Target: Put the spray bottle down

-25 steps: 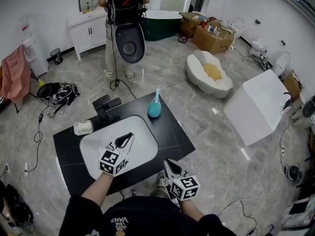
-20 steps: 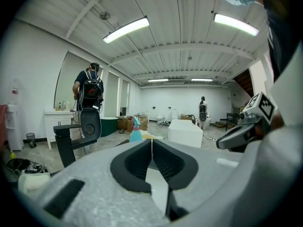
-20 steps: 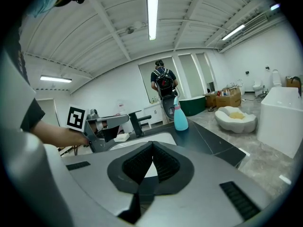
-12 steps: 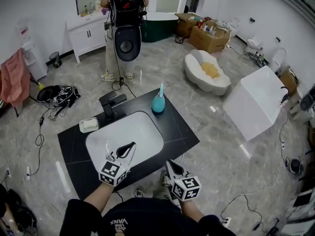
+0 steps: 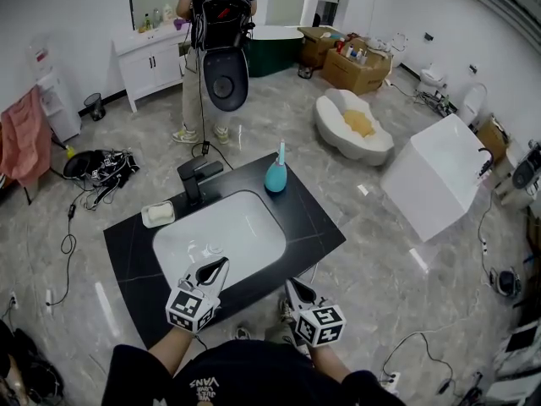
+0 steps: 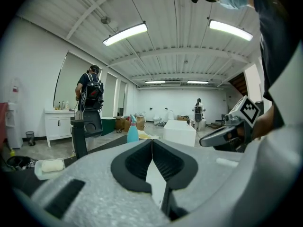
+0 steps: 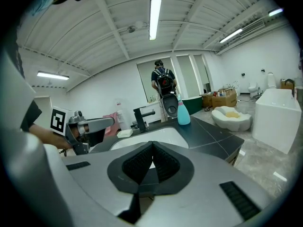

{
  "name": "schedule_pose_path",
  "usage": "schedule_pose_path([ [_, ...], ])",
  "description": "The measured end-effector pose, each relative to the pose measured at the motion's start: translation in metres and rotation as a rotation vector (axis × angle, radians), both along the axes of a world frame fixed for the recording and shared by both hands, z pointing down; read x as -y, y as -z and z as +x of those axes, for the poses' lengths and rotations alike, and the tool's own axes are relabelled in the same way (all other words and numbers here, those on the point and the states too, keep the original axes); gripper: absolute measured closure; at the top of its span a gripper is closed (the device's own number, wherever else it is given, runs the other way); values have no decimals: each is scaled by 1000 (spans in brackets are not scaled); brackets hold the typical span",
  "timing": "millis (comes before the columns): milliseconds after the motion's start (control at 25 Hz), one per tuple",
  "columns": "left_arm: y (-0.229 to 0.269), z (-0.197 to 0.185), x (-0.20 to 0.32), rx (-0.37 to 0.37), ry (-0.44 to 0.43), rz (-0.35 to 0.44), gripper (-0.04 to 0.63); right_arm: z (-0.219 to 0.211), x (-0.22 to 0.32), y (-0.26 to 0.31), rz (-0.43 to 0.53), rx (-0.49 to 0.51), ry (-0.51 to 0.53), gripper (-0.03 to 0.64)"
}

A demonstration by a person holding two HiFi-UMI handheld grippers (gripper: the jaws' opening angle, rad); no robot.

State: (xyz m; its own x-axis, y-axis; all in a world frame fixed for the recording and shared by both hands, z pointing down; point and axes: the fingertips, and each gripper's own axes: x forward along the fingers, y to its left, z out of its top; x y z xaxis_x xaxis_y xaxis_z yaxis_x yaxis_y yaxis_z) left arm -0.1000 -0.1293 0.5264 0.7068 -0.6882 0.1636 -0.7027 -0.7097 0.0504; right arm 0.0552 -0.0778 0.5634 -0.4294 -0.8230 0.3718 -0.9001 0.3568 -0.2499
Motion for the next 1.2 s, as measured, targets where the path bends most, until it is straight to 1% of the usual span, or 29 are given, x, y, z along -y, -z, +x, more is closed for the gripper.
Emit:
schedule_pose_path([
  [320, -21, -10, -27, 10, -2, -56, 574, -10, -14, -8, -18, -18, 4, 614],
  [520, -31, -21, -35, 14, 18, -84, 574, -10, -21, -11, -31, -34, -5, 614],
  [720, -39, -18, -43, 16, 3, -110, 574, -10, -25, -15, -47, -41, -11, 614],
  [880, -42, -14, -48, 16, -14, -112, 574, -12, -27, -18, -51, -51, -5, 614],
  [1000, -42, -13, -51, 22, -26, -110, 574, -13, -27, -17, -47, -40, -9, 614],
  [1200, -44, -15, -50, 32, -21, -112, 574, -14, -26, -16, -42, -28, -9, 614],
])
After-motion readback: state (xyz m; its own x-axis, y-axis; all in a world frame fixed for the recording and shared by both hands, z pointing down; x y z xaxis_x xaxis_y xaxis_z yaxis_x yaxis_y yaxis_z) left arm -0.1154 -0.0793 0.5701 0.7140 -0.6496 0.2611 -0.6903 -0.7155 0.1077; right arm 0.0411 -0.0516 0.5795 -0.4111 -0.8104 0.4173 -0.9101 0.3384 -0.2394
